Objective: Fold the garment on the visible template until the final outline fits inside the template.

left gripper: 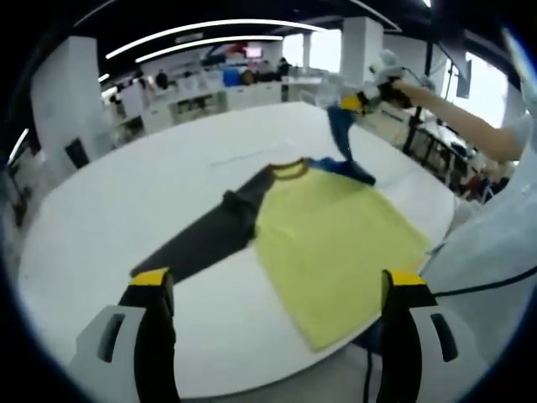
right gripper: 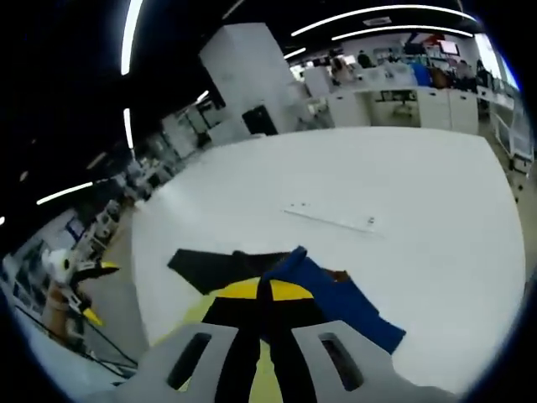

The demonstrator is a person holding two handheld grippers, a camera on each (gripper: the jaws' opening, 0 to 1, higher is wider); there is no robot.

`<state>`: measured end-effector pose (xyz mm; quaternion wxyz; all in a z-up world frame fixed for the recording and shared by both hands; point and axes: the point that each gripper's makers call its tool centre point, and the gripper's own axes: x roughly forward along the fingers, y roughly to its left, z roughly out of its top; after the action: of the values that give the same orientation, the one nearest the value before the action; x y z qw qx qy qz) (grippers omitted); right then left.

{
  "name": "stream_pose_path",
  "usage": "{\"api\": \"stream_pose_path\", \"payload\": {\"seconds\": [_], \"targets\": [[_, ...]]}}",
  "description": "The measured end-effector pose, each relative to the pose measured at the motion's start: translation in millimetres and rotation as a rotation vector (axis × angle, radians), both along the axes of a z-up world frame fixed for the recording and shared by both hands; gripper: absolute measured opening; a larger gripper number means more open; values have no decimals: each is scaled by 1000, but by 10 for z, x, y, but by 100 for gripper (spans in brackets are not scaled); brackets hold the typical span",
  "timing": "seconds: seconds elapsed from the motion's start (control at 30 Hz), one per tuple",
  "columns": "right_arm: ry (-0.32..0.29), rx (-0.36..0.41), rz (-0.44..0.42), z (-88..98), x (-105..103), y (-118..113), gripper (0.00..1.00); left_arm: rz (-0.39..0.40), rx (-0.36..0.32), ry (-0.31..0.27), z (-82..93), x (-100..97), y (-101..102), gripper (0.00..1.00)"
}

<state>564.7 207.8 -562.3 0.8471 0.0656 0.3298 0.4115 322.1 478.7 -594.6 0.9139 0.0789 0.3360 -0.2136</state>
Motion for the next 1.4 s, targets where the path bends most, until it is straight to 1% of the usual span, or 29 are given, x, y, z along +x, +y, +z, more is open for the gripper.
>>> {"api": "stream_pose_path", "payload": {"seconds": [0.27, 0.37, 0.47, 0.8, 1.07, 1.1, 1.4], "targets": [[1, -1, 56, -2, -25, 343, 2, 8, -5, 4, -10, -60, 35, 99], [7, -13, 65, -55, -3, 419, 2, 12, -8, 0, 5, -76, 51, 99], [26, -22, 73, -141, 7, 492, 2, 17, -7, 0, 5, -94, 74, 99], [72, -37, 130, -321, -106, 740, 2, 28, -11, 10, -3, -145, 138, 99], [110, -60, 157, -518, -138, 894, 2, 33, -16, 21, -34, -154, 159, 99], [124, -56, 166, -551, -155, 933, 2, 34, -19, 24, -38, -154, 162, 98], [168, -66, 224, -667, -244, 1125, 2, 50, -27, 21, -41, -139, 186, 99]]}}
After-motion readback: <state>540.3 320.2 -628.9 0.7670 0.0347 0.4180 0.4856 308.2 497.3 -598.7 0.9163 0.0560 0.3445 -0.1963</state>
